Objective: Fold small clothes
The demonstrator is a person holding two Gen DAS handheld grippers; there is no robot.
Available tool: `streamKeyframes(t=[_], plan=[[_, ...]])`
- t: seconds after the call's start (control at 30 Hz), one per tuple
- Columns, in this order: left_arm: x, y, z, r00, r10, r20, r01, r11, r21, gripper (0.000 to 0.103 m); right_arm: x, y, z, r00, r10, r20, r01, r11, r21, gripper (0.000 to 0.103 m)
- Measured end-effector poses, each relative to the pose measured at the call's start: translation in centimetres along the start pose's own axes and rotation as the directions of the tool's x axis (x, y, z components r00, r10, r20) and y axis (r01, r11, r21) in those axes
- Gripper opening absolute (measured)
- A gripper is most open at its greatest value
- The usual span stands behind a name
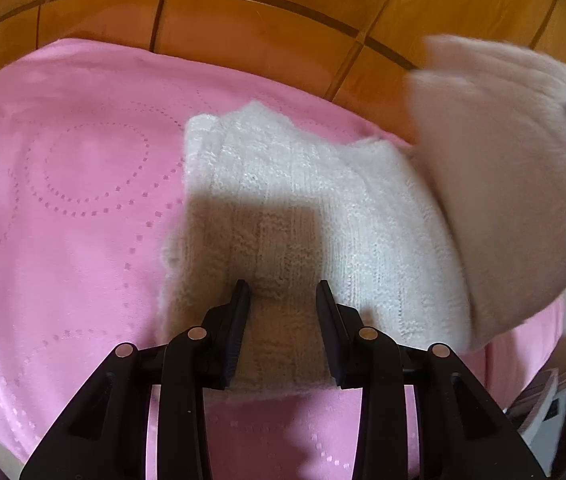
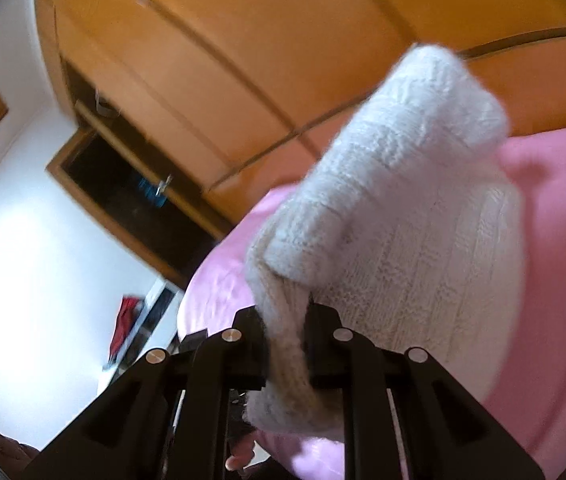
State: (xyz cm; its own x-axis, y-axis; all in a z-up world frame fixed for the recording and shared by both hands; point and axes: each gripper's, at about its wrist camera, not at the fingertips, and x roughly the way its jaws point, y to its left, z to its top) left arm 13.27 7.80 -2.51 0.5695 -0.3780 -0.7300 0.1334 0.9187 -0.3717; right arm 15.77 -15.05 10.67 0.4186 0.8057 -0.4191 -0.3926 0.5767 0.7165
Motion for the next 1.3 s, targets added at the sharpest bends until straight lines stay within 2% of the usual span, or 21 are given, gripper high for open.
streamKeyframes(t=[0.07, 0.2, 0.3, 0.4, 0.43, 0.47, 0.5, 0.53, 0.6, 0.63, 0.73, 0.83, 0.9, 0.93, 0.97, 1.0, 1.13, 1.17, 1.2, 1.23, 1.3], plan=[[-0.8, 0.9, 0.1, 1.0, -0.012, 0.015, 0.013, 0.999, -0.033, 0.034, 3.2, 0.6, -0.6, 0.998, 0.004, -0.058, -0.005, 1.0, -0.011, 0.012], [-3.2, 3.8, 0.6, 0.996, -0.058, 0.067, 0.065, 0.991, -0.121, 0.034, 9.7, 0.5, -3.0, 0.983, -0.044, -0.176, 0.037, 0.998, -0.042, 0.011], [-4.7, 5.9, 1.1, 0.992, -0.087, 0.092, 0.103, 0.978, -0.179, 0.034, 12.1, -0.1, -5.1, 0.971, -0.076, -0.229, 0.063, 0.996, -0.062, 0.013], [-5.6, 6.8, 1.7, 0.984, -0.142, 0.112, 0.163, 0.964, -0.209, 0.034, 12.4, 0.5, -5.8, 0.971, -0.064, -0.23, 0.044, 0.995, -0.091, 0.03], [-5.8, 6.9, 2.0, 0.98, -0.16, 0.118, 0.183, 0.959, -0.218, 0.038, 12.1, 0.7, -5.9, 0.972, -0.047, -0.229, 0.026, 0.995, -0.092, 0.043], [-5.9, 7.0, 2.2, 0.975, -0.186, 0.123, 0.211, 0.95, -0.23, 0.046, 11.4, 1.1, -6.0, 0.974, -0.025, -0.227, 0.002, 0.995, -0.1, 0.049], [-5.9, 7.1, 2.5, 0.964, -0.226, 0.137, 0.255, 0.931, -0.26, 0.061, 11.0, 1.0, -5.9, 0.975, -0.021, -0.221, -0.004, 0.994, -0.111, 0.05], [-5.9, 7.2, 2.7, 0.955, -0.254, 0.151, 0.288, 0.914, -0.286, 0.064, 10.2, 1.2, -5.9, 0.976, -0.018, -0.217, -0.009, 0.992, -0.124, 0.052], [-5.6, 7.3, 3.7, 0.942, -0.299, 0.155, 0.334, 0.891, -0.307, 0.064, 7.8, 1.3, -5.9, 0.98, -0.023, -0.196, -0.004, 0.991, -0.136, 0.055], [-5.3, 7.1, 4.1, 0.942, -0.3, 0.15, 0.333, 0.89, -0.311, 0.064, 6.8, 1.1, -5.9, 0.983, -0.038, -0.177, 0.013, 0.99, -0.143, 0.056], [-3.9, 6.5, 4.8, 0.939, -0.327, 0.103, 0.342, 0.885, -0.315, 0.064, 3.4, -0.1, -6.0, 0.985, -0.135, -0.106, 0.117, 0.981, -0.157, 0.057], [-1.8, 5.5, 5.5, 0.944, -0.326, 0.041, 0.321, 0.89, -0.323, 0.064, 1.0, -1.7, -6.1, 0.973, -0.226, -0.048, 0.218, 0.965, -0.145, 0.057], [-0.6, 4.9, 5.9, 0.943, -0.332, 0.012, 0.317, 0.889, -0.329, 0.064, 0.8, -2.4, -6.1, 0.955, -0.295, -0.029, 0.287, 0.946, -0.152, 0.057], [-0.1, 4.4, 6.1, 0.945, -0.328, -0.004, 0.308, 0.894, -0.325, 0.058, 0.6, -2.5, -6.4, 0.95, -0.31, -0.027, 0.302, 0.94, -0.157, 0.057], [0.2, 4.2, 6.5, 0.952, -0.306, -0.017, 0.285, 0.905, -0.315, 0.03, 0.9, -2.6, -6.5, 0.947, -0.319, -0.029, 0.31, 0.937, -0.161, 0.057], [0.4, 3.6, 6.6, 0.967, -0.252, -0.034, 0.232, 0.931, -0.282, 0.022, 1.4, -2.6, -6.7, 0.945, -0.325, -0.037, 0.314, 0.933, -0.174, 0.057], [-1.2, 2.5, 6.4, 0.991, -0.134, 0.01, 0.133, 0.969, -0.206, 0.015, 4.4, -1.5, -8.5, 0.94, -0.325, -0.099, 0.294, 0.925, -0.241, 0.058], [-1.7, 2.5, 6.1, 0.996, -0.092, 0.015, 0.093, 0.977, -0.191, 0.015, 4.9, -1.3, -9.2, 0.936, -0.334, -0.112, 0.296, 0.919, -0.26, 0.058], [-1.9, 2.6, 5.6, 1.0, -0.015, 0.012, 0.017, 0.986, -0.165, 0.014, 5.6, -1.1, -9.6, 0.93, -0.348, -0.12, 0.304, 0.91, -0.28, 0.058], [-1.6, 2.7, 5.4, 0.999, 0.048, 0.011, -0.046, 0.99, -0.135, 0.014, 6.5, -0.9, -10.2, 0.921, -0.371, -0.122, 0.321, 0.897, -0.302, 0.058], [-1.1, 1.7, 4.3, 0.974, 0.226, 0.023, -0.225, 0.974, -0.013, 0.014, 8.0, -1.4, -10.7, 0.917, -0.378, -0.129, 0.328, 0.898, -0.295, 0.058]])
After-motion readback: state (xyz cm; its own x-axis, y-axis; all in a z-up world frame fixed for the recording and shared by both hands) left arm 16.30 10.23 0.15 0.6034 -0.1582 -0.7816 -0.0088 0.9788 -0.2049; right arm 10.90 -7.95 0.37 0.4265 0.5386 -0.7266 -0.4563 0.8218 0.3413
